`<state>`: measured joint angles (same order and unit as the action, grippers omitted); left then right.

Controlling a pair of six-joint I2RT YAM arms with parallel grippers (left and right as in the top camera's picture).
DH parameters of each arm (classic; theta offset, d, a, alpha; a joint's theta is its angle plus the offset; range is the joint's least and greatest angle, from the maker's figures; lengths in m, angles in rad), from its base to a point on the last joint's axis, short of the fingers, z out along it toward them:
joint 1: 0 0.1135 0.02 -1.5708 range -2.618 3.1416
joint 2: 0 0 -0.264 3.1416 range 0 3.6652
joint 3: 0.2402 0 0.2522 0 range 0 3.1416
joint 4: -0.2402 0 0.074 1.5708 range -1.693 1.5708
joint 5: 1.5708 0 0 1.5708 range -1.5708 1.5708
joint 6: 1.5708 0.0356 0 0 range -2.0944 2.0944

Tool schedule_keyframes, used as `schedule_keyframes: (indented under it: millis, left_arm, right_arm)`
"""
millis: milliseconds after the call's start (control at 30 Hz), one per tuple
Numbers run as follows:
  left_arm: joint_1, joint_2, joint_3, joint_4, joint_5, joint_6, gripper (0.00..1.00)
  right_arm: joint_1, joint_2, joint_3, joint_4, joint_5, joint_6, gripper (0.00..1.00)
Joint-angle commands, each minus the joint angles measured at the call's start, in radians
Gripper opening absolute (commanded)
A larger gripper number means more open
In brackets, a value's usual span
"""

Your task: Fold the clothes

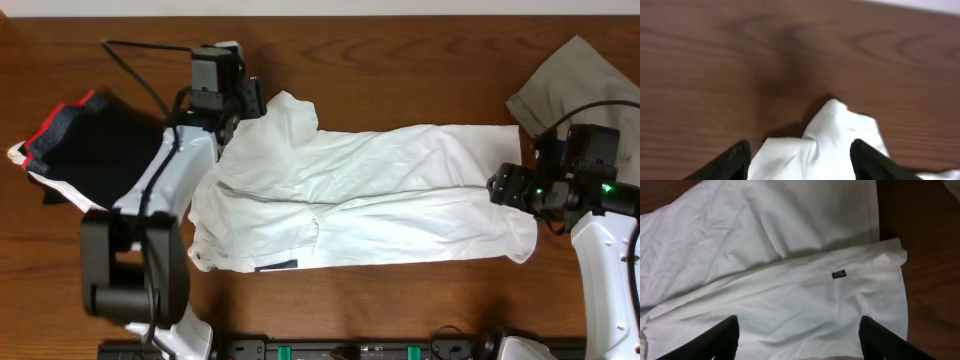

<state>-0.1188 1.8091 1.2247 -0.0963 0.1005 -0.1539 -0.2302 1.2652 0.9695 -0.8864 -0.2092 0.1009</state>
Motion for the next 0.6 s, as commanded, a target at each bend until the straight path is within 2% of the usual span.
schedule_keyframes:
  millis: [0,233,400,500,567]
  left_arm:
    - [0.005,0.073,0.020,0.050,-0.008,0.027,0.66]
    - [0.005,0.237,0.087,0.065,-0.006,0.057,0.65]
    - [0.005,0.292,0.105,0.063,-0.003,0.057,0.64]
    - [0.005,0.298,0.105,0.053,0.030,0.057,0.55]
    - [0.005,0.298,0.105,0.044,0.047,0.056,0.30]
  right_arm:
    - [-0.003,0.004,0.005,-0.014,-0.008,-0.013,0.74]
    - [-0.003,0.004,0.005,-0.035,-0.009,-0.012,0.73]
    - [-0.003,0.004,0.005,-0.041,-0.009,-0.012,0.72]
    - [-0.003,0.004,0.005,-0.023,-0.009,-0.012,0.72]
    - [-0.003,0.004,0.005,-0.003,-0.009,-0.012,0.71]
